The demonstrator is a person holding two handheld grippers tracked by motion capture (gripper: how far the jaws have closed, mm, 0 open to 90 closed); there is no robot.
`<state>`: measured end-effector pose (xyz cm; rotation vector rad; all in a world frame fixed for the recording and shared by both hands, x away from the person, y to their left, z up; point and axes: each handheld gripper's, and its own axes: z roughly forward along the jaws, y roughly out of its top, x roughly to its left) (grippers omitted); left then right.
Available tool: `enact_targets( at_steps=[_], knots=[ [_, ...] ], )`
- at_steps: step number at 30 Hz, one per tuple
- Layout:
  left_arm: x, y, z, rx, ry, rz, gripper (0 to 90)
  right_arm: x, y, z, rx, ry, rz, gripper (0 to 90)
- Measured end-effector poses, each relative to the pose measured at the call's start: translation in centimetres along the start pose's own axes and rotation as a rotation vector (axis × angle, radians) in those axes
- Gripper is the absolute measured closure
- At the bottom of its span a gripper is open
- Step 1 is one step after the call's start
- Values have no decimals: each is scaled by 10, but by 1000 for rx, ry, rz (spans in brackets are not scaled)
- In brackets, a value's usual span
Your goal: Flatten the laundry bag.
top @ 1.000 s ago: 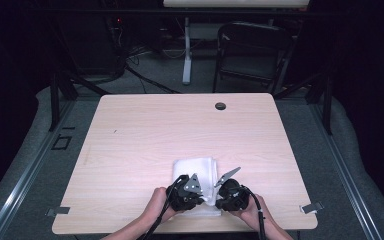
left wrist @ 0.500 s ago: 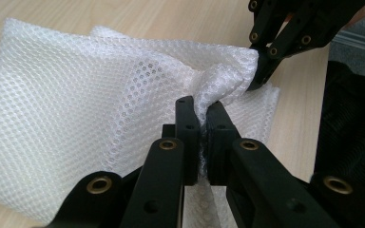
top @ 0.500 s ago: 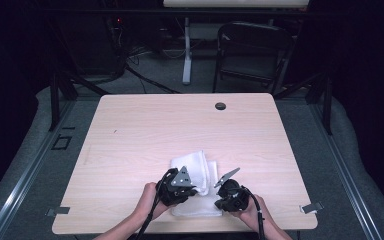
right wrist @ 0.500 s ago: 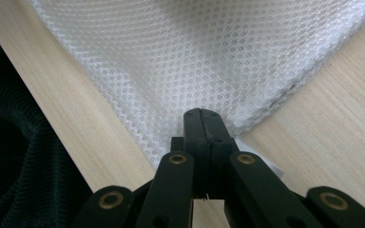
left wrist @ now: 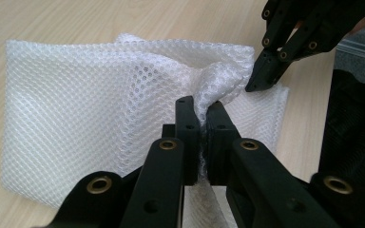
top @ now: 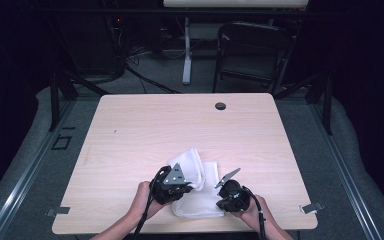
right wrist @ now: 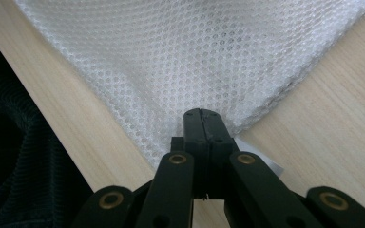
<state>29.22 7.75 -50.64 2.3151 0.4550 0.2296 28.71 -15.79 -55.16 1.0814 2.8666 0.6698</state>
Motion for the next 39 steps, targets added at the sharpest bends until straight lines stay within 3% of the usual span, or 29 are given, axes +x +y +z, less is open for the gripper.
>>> enact_targets(
  at_steps=[6,15,21,32,37,39],
  knots=[
    [3,2,-3,-6,6,7,869,0,-1,-2,22,-24,4,900],
    [11,-3,-11,-24,24,-14,868,-2,-3,-4,33,-52,17,900],
    [9,-7,-15,-28,25,-33,869,-2,-6,-6,37,-75,32,900],
    [7,-14,-22,-23,27,-34,868,-1,-12,-8,41,-84,64,900],
    [7,-19,-25,-28,21,-61,868,-2,-11,-8,49,-73,62,900],
    [7,-18,-24,-22,18,-50,868,-2,-9,-9,52,-60,51,900]
  ],
)
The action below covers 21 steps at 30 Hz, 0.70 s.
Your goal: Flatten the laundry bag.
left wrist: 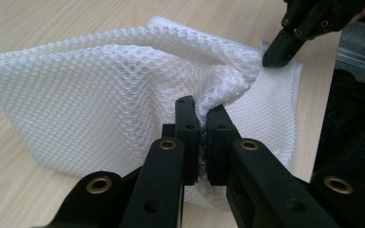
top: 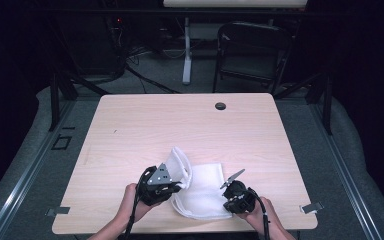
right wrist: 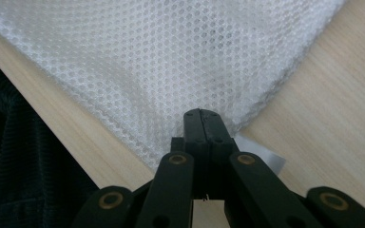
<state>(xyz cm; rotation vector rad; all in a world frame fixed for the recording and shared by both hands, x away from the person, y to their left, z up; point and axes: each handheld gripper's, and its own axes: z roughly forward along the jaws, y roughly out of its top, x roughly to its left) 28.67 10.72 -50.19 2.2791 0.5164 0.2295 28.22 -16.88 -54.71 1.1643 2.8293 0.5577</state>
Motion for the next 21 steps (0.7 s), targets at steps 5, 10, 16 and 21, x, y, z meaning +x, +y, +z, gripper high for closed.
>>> enact_targets(
  at_steps=[5,10,16,21],
  knots=[
    [-3,1,4,14,-3,17,868,-3,14,-2,-99,-3,-44,900],
    [-2,0,3,15,-5,16,867,-1,24,13,-62,1,-93,900],
    [1,-3,-1,7,7,4,867,-3,23,14,-48,15,-65,900],
    [2,-4,-4,0,24,-8,866,-1,23,14,-37,1,-65,900]
  ],
)
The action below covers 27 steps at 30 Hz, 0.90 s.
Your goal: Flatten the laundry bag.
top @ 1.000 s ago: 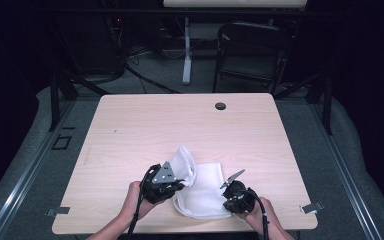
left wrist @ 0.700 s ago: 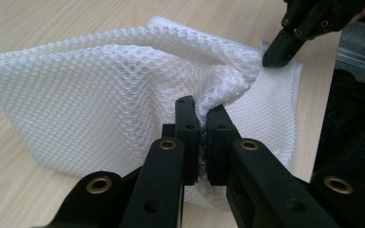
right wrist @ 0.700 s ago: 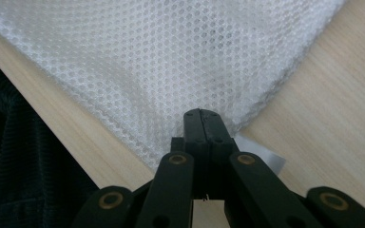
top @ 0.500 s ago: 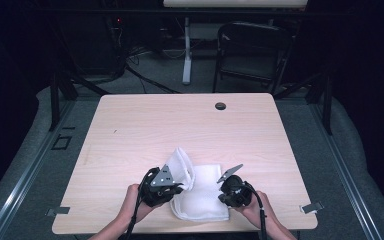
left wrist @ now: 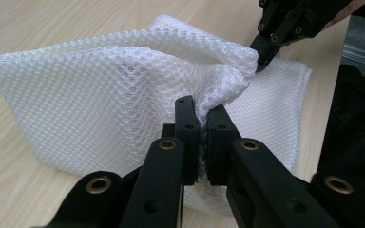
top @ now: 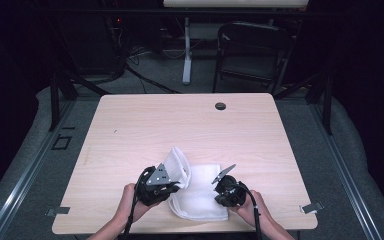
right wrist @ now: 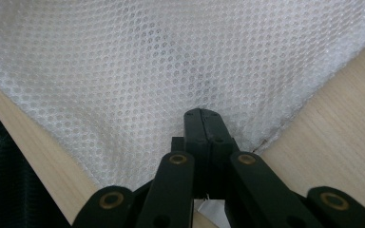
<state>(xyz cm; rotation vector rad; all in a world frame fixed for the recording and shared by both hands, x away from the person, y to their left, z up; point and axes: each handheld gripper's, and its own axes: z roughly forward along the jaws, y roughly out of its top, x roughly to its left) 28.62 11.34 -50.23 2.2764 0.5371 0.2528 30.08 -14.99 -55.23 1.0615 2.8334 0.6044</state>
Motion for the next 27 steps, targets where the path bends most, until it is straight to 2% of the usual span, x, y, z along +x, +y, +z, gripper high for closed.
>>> enact_targets(
  at_steps=[3,4,6,12,19,23,25,27],
  knots=[
    [2,-4,-3,5,-2,-13,866,1,-1,-1,1,-6,11,900],
    [2,-5,-3,5,1,-23,865,1,-2,-2,10,-25,7,900],
    [3,-7,-6,6,1,-27,864,0,-2,-2,7,-16,11,900],
    [3,-14,-8,12,0,-53,862,-2,-4,-2,4,-38,20,900],
    [2,-22,-13,33,5,-57,854,-4,-5,-4,14,-59,16,900],
    [5,-25,-14,50,-20,-70,841,-7,-6,-4,14,-64,24,900],
    [6,-25,-14,54,-16,-71,830,-9,-7,-5,16,-68,28,900],
    [7,-27,-13,70,-32,-79,816,-11,-10,-6,7,-67,44,900]
  ],
)
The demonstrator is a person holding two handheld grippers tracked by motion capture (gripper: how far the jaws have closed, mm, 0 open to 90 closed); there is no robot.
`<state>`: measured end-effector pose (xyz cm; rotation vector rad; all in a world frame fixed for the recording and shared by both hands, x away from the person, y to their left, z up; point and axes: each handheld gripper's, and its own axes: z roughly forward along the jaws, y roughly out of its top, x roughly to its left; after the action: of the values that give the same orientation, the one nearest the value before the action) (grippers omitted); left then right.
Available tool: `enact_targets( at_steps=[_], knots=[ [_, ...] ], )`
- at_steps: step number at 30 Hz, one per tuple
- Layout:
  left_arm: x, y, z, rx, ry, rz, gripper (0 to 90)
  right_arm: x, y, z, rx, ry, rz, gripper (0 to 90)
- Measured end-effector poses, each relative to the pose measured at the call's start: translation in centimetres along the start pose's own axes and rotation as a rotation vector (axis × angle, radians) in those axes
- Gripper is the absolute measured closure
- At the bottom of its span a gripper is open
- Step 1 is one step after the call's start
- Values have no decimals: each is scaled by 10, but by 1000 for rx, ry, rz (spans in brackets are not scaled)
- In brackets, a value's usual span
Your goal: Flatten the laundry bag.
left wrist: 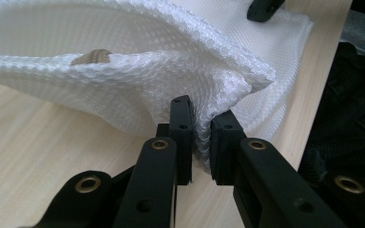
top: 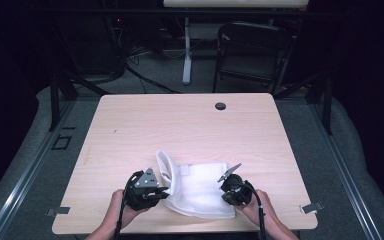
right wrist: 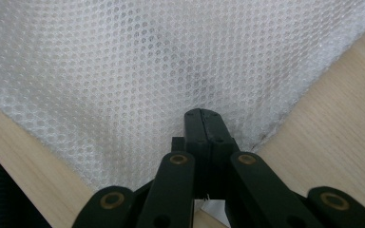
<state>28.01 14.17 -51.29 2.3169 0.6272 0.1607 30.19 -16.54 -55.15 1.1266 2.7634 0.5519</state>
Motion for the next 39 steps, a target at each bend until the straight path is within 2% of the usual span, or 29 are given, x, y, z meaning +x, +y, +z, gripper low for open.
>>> enact_targets(
  at_steps=[2,3,5,6,7,9,11,14,15,17,18,19,21,25,27,28,29,31,33,35,38,39],
  knots=[
    [1,-2,0,26,-3,-8,801,-4,-2,-2,14,-1,0,900],
    [2,-3,-1,32,-5,-9,790,-4,-3,-2,7,-4,15,900],
    [5,-6,-1,53,1,-32,758,-7,-6,-3,5,7,30,900],
    [7,-7,-1,63,-11,-39,758,-7,-6,-3,5,7,30,900],
    [8,-8,0,72,-11,-50,744,-8,-6,-4,21,0,25,900],
    [10,-9,0,100,-19,-50,721,-8,-7,-4,5,9,43,900],
    [11,-10,0,125,-17,-56,662,-9,-8,-5,20,2,32,900],
    [12,-13,-3,144,-15,-77,536,-11,-10,-6,9,14,27,879],
    [13,-15,-5,138,-13,-98,504,-11,-10,-6,6,21,27,865],
    [14,-17,-8,141,-4,-121,432,-13,-10,-7,9,28,16,832],
    [16,-19,-11,142,5,-130,356,-14,-10,-7,2,29,13,792],
    [16,-21,-13,143,17,-148,356,-14,-10,-7,2,29,13,792],
    [18,-25,-17,138,55,-182,260,-14,-9,-7,-11,40,14,733],
    [20,-30,-25,119,89,-218,192,-15,-9,-12,-22,39,-8,644],
    [21,-29,-28,93,94,-221,168,-15,-9,-16,-49,53,-6,605],
    [21,-28,-29,81,96,-211,160,-17,-8,-19,-50,41,-13,588],
    [19,-25,-29,73,91,-196,159,-17,-9,-21,-79,50,-9,574],
    [17,-20,-25,68,87,-174,150,-17,-9,-26,-81,63,-19,526],
    [13,-14,-20,54,87,-152,119,-14,-10,-27,-79,52,-6,500],
    [10,-9,-14,51,84,-133,85,-11,-10,-28,-73,72,1,450],
    [6,-3,-3,65,69,-110,68,-9,-10,-29,-63,64,-7,385],
    [4,-2,1,72,71,-96,67,-9,-10,-27,-78,73,-4,369]
  ],
)
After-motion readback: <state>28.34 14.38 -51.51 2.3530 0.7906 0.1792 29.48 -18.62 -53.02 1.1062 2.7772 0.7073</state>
